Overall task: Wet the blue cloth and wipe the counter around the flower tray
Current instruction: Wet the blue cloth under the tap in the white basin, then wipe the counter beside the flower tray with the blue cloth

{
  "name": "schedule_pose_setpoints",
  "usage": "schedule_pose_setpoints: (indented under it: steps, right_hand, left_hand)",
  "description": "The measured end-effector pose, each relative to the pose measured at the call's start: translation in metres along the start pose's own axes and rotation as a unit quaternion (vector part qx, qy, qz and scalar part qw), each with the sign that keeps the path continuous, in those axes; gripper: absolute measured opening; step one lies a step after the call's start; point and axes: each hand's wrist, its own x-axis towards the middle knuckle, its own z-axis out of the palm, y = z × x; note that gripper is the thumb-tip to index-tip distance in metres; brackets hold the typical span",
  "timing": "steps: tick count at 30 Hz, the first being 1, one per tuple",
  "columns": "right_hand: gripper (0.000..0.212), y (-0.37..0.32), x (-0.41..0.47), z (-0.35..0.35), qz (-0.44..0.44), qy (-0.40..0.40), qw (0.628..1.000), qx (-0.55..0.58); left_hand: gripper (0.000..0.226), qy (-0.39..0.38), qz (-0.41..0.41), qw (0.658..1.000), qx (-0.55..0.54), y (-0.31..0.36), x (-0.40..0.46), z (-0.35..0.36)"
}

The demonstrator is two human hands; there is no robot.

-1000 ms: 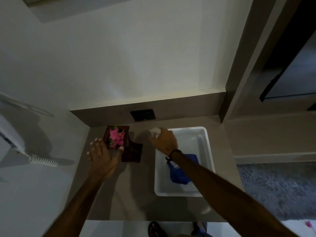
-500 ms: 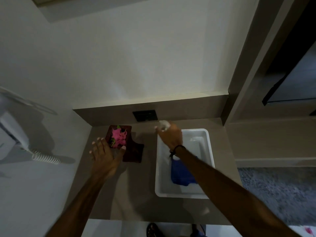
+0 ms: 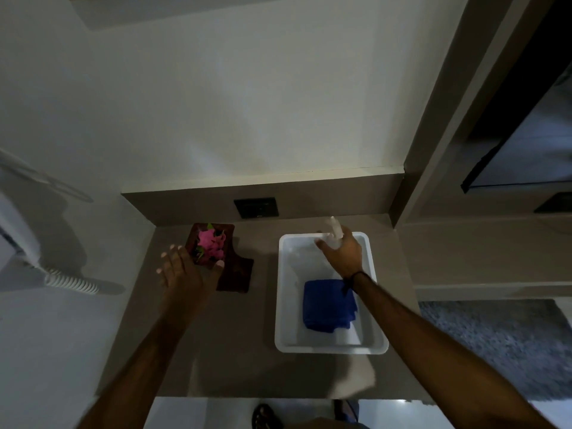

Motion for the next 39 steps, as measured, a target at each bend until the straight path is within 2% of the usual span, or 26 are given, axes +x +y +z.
schedule_pose_setpoints:
  steps: [2,3,7,9,15,19,23,26,29,33,39]
  right_hand:
    - [0.095,0.018,-0.016,-0.005,0.044,0.001,0.998,-0.048]
    - [0.097,0.028,-0.025,-0.006,0.054,-0.005,0.996,-0.074]
    - [0.074,0.053,-0.056,0.003,0.04,-0.072,0.964,-0.251]
    - [0.069,0.055,-0.064,0.012,0.035,-0.11,0.947,-0.299]
    - [0.06,0.048,-0.063,0.018,0.117,-0.171,0.959,-0.194]
    - [0.053,0.023,-0.061,0.029,0.169,-0.145,0.975,-0.007]
    - [0.036,-0.026,-0.06,0.057,0.131,-0.152,0.974,0.107]
    - [0.039,-0.063,-0.063,0.089,0.08,-0.123,0.983,0.108]
    - [0.041,-0.085,-0.073,0.117,0.038,-0.154,0.979,0.128]
    - [0.027,-0.074,-0.081,0.141,0.001,-0.167,0.982,0.087]
    - [0.023,-0.059,-0.075,0.159,0.0,-0.187,0.982,-0.02]
  left_hand:
    - [0.11,0.014,0.006,1.0,0.004,-0.003,0.002,0.004]
    - [0.109,0.024,0.013,1.0,0.016,-0.005,0.002,0.006]
    - [0.108,0.036,0.022,0.999,0.032,-0.009,0.006,0.013]
    - [0.109,0.036,0.017,0.999,0.026,-0.01,0.007,0.014]
    - [0.112,0.037,0.025,0.998,0.038,-0.012,0.009,0.015]
    - [0.114,0.033,0.022,0.999,0.031,-0.013,0.01,0.016]
    - [0.114,0.043,0.028,0.998,0.033,-0.015,0.011,0.016]
    - [0.113,0.039,0.021,0.999,0.021,-0.016,0.012,0.017]
    - [0.112,0.048,0.026,0.998,0.035,-0.015,0.011,0.018]
    - [0.112,0.046,0.023,0.998,0.04,-0.016,0.01,0.02]
    - [0.109,0.037,0.013,0.999,-0.004,-0.014,0.008,0.017]
